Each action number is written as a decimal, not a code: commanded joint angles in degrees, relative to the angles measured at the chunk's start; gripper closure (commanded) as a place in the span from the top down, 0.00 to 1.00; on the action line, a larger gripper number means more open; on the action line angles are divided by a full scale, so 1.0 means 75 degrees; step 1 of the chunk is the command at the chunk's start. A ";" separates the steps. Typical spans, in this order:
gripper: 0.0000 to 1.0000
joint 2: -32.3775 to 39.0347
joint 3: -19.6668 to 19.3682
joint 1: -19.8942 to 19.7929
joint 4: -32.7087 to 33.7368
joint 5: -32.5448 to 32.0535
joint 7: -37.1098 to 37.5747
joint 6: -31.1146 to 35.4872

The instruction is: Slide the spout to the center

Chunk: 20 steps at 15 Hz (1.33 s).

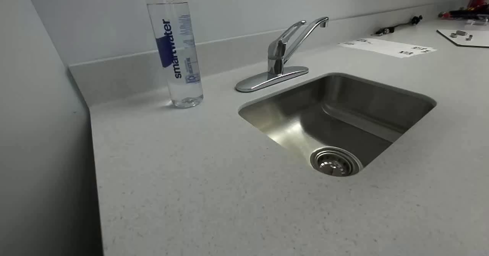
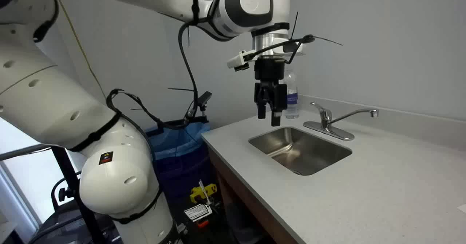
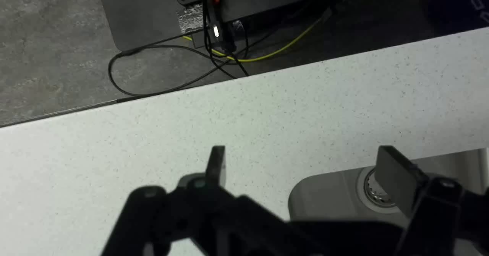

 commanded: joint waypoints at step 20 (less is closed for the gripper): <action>1.00 0.0365 0.0023 0.0103 0.0372 0.0109 0.0093 0.0062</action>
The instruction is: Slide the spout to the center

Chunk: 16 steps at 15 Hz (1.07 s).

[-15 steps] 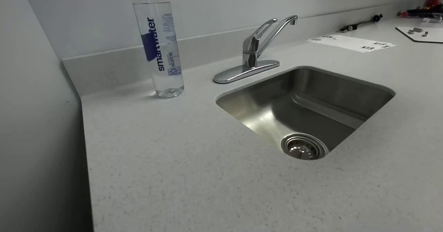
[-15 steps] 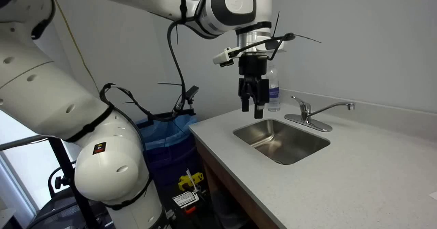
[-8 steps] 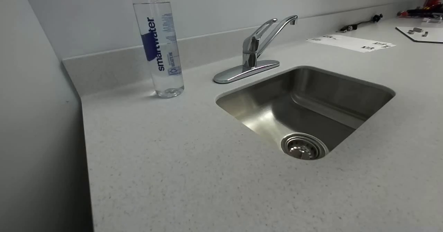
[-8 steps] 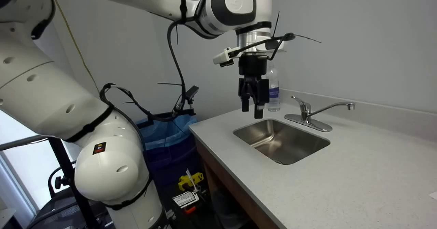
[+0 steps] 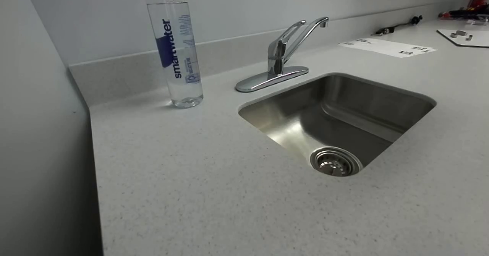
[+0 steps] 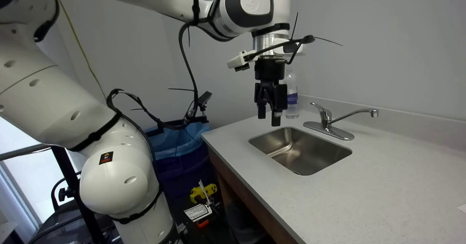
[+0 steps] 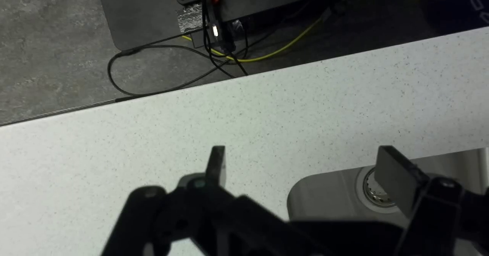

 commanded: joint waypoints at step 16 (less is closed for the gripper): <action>1.00 0.3623 0.0187 0.0425 0.3947 0.0218 0.0489 0.0895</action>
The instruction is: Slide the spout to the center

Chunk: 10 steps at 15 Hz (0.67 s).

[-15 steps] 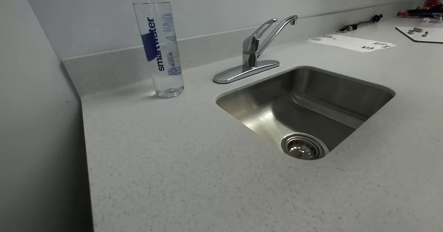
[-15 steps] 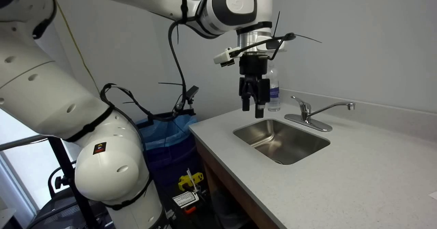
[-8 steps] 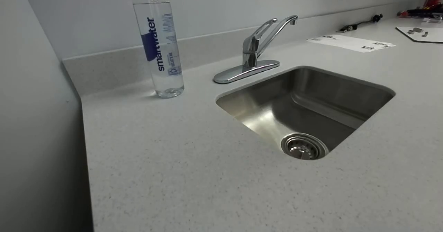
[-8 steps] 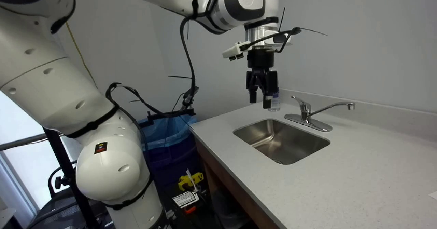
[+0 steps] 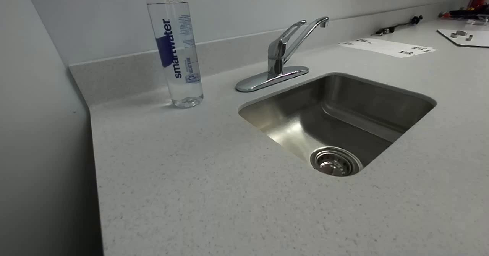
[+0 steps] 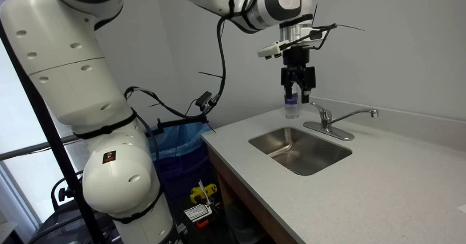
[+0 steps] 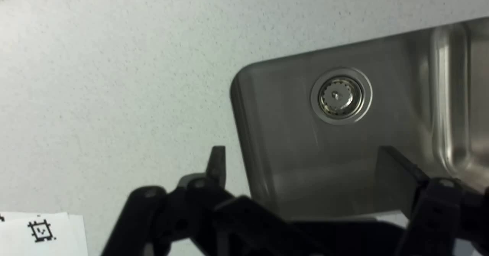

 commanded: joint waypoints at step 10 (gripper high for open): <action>1.00 0.1943 -0.0302 0.0153 0.2287 -0.0003 -0.0115 0.1425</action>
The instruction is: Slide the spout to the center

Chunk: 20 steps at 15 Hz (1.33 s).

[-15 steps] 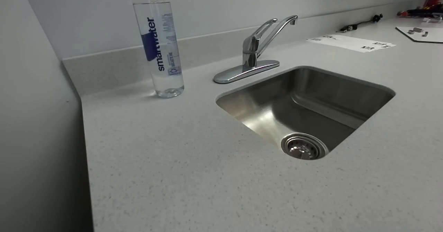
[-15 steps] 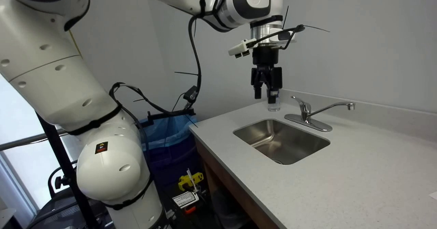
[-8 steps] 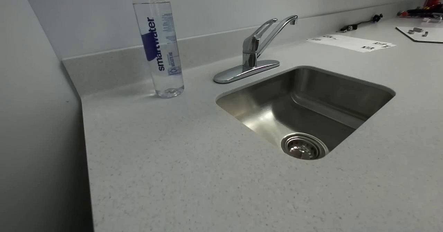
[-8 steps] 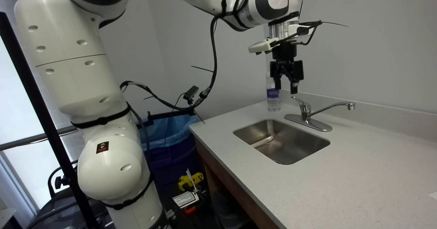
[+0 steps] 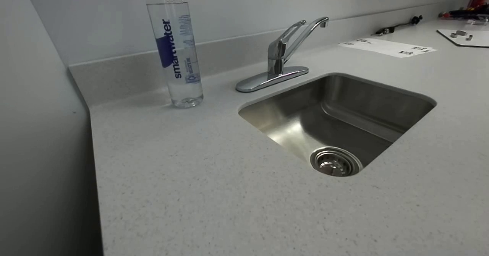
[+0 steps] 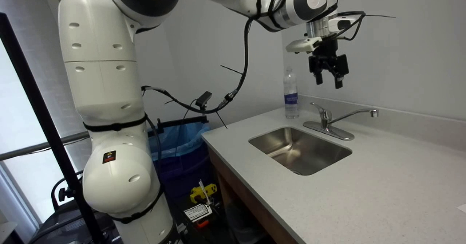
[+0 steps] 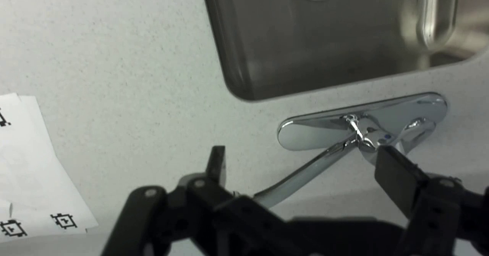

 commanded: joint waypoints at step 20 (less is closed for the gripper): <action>1.00 0.1645 -0.0442 0.0699 0.0683 -0.0888 0.1412 0.2185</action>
